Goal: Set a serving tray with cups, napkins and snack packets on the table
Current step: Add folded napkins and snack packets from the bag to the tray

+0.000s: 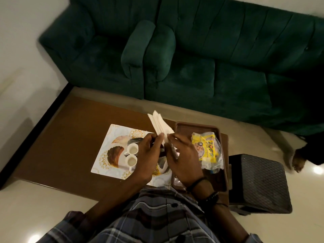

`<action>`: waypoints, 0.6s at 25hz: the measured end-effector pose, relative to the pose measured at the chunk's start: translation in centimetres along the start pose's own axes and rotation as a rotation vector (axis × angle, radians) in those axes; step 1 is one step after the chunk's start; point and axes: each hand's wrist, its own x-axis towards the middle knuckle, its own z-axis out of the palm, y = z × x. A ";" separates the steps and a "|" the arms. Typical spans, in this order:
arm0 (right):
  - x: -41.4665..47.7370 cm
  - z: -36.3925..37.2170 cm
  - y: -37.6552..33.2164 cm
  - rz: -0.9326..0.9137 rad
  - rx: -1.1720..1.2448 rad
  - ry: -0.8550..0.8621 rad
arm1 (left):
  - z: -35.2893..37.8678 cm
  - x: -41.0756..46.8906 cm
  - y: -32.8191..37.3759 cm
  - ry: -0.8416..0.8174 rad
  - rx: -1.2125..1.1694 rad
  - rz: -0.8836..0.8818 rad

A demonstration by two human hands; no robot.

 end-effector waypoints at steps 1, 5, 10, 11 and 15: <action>0.0 0.0 0.1 -0.038 0.016 -0.047 | -0.1 0.0 0.2 0.022 -0.020 -0.032; -0.4 0.4 0.1 -0.083 0.221 -0.067 | -1.2 0.5 0.1 0.093 -0.126 -0.086; 1.2 0.3 0.7 0.759 0.614 -0.138 | -2.7 0.9 0.1 0.133 -0.357 -0.188; 1.3 0.5 0.5 0.843 0.748 -0.239 | -2.8 0.8 0.1 0.148 -0.373 -0.194; 1.0 1.8 -1.4 0.723 1.085 -0.393 | -3.8 0.3 0.7 0.122 -0.504 -0.293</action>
